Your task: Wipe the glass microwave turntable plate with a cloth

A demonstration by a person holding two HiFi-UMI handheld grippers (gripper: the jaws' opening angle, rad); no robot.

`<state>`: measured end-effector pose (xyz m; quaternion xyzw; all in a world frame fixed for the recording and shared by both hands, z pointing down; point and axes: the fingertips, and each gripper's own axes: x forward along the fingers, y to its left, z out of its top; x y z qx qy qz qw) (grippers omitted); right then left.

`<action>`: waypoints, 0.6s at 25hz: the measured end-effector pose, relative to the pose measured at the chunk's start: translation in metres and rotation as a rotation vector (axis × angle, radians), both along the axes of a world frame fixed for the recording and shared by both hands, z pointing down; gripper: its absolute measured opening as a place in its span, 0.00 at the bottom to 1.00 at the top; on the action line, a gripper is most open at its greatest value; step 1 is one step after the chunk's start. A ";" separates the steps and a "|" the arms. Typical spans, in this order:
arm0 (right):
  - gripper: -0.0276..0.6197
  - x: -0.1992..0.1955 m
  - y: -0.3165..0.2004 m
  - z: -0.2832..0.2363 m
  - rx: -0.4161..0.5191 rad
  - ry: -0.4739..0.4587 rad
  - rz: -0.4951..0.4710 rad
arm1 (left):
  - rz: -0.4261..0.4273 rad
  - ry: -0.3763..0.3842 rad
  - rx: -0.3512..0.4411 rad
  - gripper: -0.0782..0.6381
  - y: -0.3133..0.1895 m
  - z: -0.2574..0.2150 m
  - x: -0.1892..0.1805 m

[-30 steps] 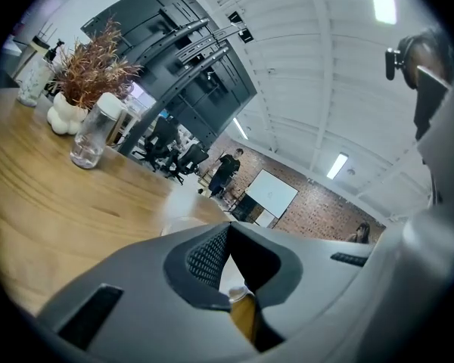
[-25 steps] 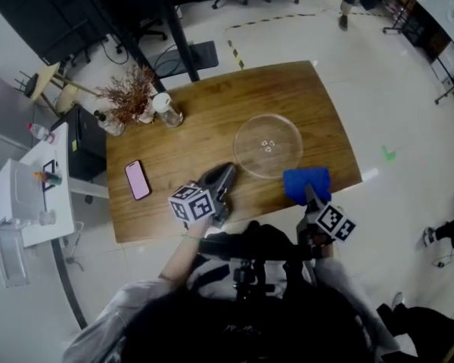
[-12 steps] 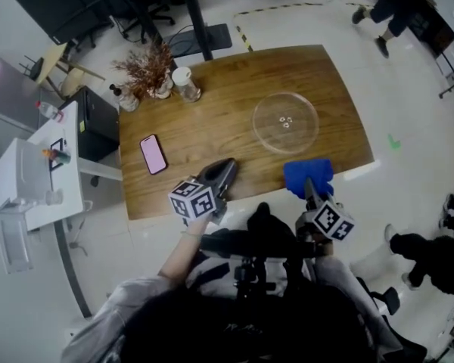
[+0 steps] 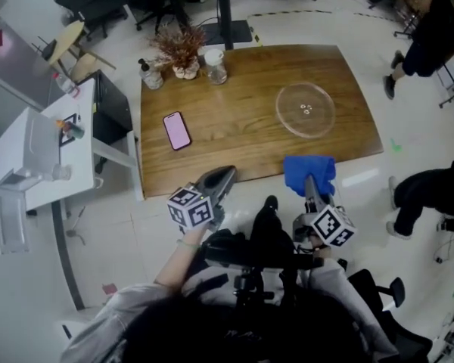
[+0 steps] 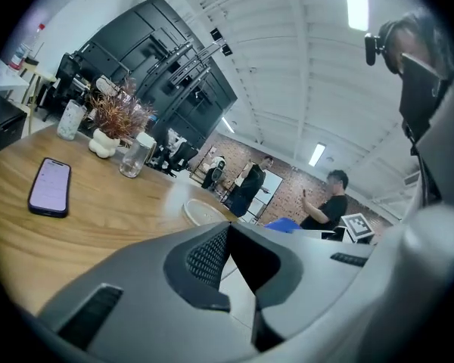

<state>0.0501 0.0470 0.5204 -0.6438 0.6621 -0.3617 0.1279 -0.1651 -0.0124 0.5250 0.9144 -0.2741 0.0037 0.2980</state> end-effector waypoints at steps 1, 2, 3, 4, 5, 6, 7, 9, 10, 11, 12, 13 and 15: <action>0.16 -0.008 0.008 -0.003 0.013 -0.011 0.015 | 0.011 -0.003 0.001 0.11 0.009 0.000 -0.008; 0.16 -0.017 0.016 -0.006 0.025 -0.023 0.031 | 0.021 -0.007 0.001 0.11 0.016 0.000 -0.015; 0.16 -0.026 0.024 -0.007 0.035 -0.034 0.044 | 0.029 -0.011 0.000 0.11 0.023 0.001 -0.022; 0.16 -0.034 0.032 -0.008 0.041 -0.042 0.052 | 0.033 -0.012 -0.004 0.11 0.028 0.003 -0.028; 0.16 -0.043 0.041 -0.008 0.040 -0.046 0.054 | 0.035 -0.008 -0.008 0.11 0.033 0.004 -0.034; 0.16 -0.050 0.050 -0.008 0.033 -0.042 0.054 | 0.037 -0.001 -0.013 0.11 0.038 0.005 -0.037; 0.16 -0.056 0.060 -0.008 0.023 -0.031 0.056 | 0.044 0.009 -0.019 0.11 0.042 0.005 -0.038; 0.16 -0.061 0.081 -0.008 0.007 -0.007 0.067 | 0.075 0.030 -0.027 0.11 0.050 0.005 -0.031; 0.16 -0.063 0.090 -0.009 0.007 -0.002 0.073 | 0.097 0.039 -0.029 0.11 0.053 0.004 -0.026; 0.16 -0.062 0.098 -0.011 0.010 0.004 0.082 | 0.119 0.048 -0.028 0.11 0.058 0.001 -0.019; 0.16 -0.060 0.105 -0.014 0.015 0.014 0.093 | 0.143 0.058 -0.024 0.11 0.063 -0.002 -0.011; 0.16 -0.056 0.111 -0.017 0.021 0.025 0.107 | 0.167 0.069 -0.017 0.11 0.068 -0.007 -0.004; 0.16 -0.048 0.119 -0.021 0.031 0.040 0.132 | 0.216 0.079 0.005 0.11 0.081 -0.015 0.009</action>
